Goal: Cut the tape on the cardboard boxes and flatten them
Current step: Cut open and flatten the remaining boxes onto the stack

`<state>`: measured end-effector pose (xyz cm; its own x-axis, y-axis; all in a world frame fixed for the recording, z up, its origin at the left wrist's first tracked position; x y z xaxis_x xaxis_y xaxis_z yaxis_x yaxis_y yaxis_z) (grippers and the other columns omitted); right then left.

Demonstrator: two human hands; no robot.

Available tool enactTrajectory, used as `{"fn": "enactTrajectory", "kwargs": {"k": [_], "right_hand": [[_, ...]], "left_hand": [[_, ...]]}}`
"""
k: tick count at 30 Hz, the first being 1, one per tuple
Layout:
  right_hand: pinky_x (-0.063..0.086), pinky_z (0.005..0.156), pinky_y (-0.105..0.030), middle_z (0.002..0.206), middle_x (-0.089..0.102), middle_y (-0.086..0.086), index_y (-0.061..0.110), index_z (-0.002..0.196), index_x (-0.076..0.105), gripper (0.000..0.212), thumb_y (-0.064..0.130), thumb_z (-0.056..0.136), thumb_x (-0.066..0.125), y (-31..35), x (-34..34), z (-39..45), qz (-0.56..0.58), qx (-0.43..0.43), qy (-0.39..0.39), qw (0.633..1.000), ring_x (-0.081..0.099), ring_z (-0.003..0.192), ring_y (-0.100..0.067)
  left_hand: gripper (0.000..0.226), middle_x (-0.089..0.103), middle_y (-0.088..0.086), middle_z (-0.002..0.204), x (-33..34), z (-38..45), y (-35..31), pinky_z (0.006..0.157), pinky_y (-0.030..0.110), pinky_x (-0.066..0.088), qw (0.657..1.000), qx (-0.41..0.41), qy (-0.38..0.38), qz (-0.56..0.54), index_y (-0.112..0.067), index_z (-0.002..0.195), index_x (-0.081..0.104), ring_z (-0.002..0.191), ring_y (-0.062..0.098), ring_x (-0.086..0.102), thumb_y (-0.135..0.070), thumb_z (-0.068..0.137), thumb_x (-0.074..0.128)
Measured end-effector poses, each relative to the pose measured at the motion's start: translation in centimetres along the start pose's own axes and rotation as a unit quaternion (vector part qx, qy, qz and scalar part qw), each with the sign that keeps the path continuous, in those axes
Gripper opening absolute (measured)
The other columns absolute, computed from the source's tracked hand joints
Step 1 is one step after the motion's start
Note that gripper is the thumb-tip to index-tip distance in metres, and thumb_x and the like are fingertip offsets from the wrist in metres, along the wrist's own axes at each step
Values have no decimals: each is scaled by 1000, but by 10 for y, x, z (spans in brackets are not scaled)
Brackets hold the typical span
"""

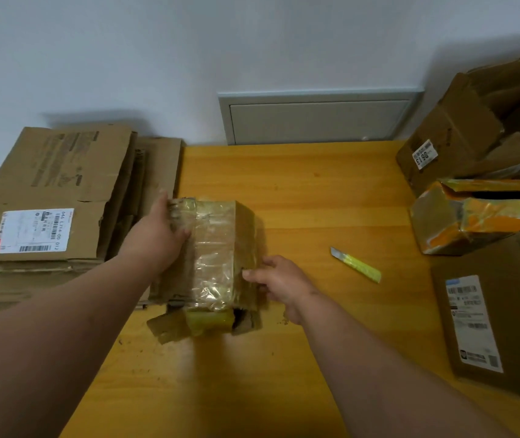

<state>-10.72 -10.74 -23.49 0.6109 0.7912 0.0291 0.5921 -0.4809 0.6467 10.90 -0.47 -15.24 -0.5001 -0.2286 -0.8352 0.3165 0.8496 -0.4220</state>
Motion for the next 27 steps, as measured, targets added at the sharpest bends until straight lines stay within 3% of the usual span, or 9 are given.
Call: {"fn": "enactTrajectory", "kwargs": {"k": [5, 7, 10, 13, 15, 17, 21, 24, 27], "right_hand": [[49, 60, -21, 86, 76, 8, 19, 100, 68, 24, 17, 79, 80, 10, 21, 1, 0, -25, 42, 999, 71, 80, -9], [51, 63, -21, 88, 75, 6, 21, 99, 66, 23, 12, 80, 78, 19, 23, -2, 20, -63, 21, 998, 72, 78, -10], [50, 65, -21, 95, 70, 9, 30, 99, 61, 23, 17, 84, 73, 40, 25, -12, -59, -149, -44, 986, 68, 82, -8], [53, 62, -25, 88, 68, 13, 37, 94, 58, 19, 22, 86, 66, 57, 33, -26, -136, -219, -92, 962, 65, 76, -5], [53, 68, -28, 94, 66, 12, 37, 106, 59, 20, 27, 89, 62, 63, 42, -35, -171, -272, -91, 942, 64, 83, -9], [49, 73, -28, 101, 59, 13, 35, 119, 57, 29, 37, 90, 60, 64, 49, -40, -203, -304, -78, 927, 59, 91, -12], [50, 79, -34, 97, 46, 16, 32, 121, 54, 56, 67, 78, 46, 57, 64, -39, -256, -286, -9, 924, 54, 92, -16], [43, 87, -20, 104, 49, 21, 29, 133, 59, 55, 51, 85, 43, 46, 59, -30, -164, -249, 19, 954, 54, 107, -11], [40, 93, -17, 117, 50, 13, 24, 138, 56, 44, 26, 95, 48, 29, 49, -21, -232, -218, 4, 948, 52, 119, -11]], "left_hand": [[61, 63, 13, 116, -1, -2, 14, 71, 41, 53, 1000, -15, -16, 5, -21, 141, 29, 86, 26, 59, -31, 93, 64], [48, 56, 13, 125, -2, -3, 12, 83, 46, 52, 998, 13, -19, 63, -22, 133, 38, 102, 30, 56, -30, 93, 64], [34, 37, 9, 143, -4, -8, -7, 102, 50, 39, 981, 92, -37, 168, -29, 124, 55, 129, 34, 35, -44, 93, 58], [71, 38, 13, 143, 4, -13, -25, 105, 52, 40, 996, 61, 51, 50, -22, 132, 58, 132, 35, 39, -74, 87, 39], [101, 32, 15, 151, 9, -16, -34, 107, 55, 40, 993, 17, 112, -20, -19, 141, 50, 135, 38, 40, -90, 72, 29], [111, 32, 15, 153, 8, -16, -42, 106, 58, 41, 989, 2, 139, -45, -19, 143, 47, 134, 39, 41, -95, 63, 37], [94, 46, 10, 140, 4, -13, -43, 97, 51, 50, 987, -14, 143, -68, -18, 138, 46, 121, 32, 51, -71, 66, 74], [55, 59, 5, 115, 3, -10, -41, 74, 36, 50, 985, -1, 128, -119, -20, 122, 54, 95, 18, 57, -53, 82, 70], [39, 63, 2, 103, 1, -10, -34, 72, 35, 49, 975, 0, 145, -168, -18, 120, 60, 91, 17, 57, -47, 93, 59]]}}
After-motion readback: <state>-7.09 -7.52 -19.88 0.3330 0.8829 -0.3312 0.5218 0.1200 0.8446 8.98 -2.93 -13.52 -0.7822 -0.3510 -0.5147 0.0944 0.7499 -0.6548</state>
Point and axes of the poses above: each hand's wrist, its own z-axis towards the middle knuckle, its own x-axis out of the palm, y = z × x, the point moved 7 cm from there along z, towards the middle knuckle
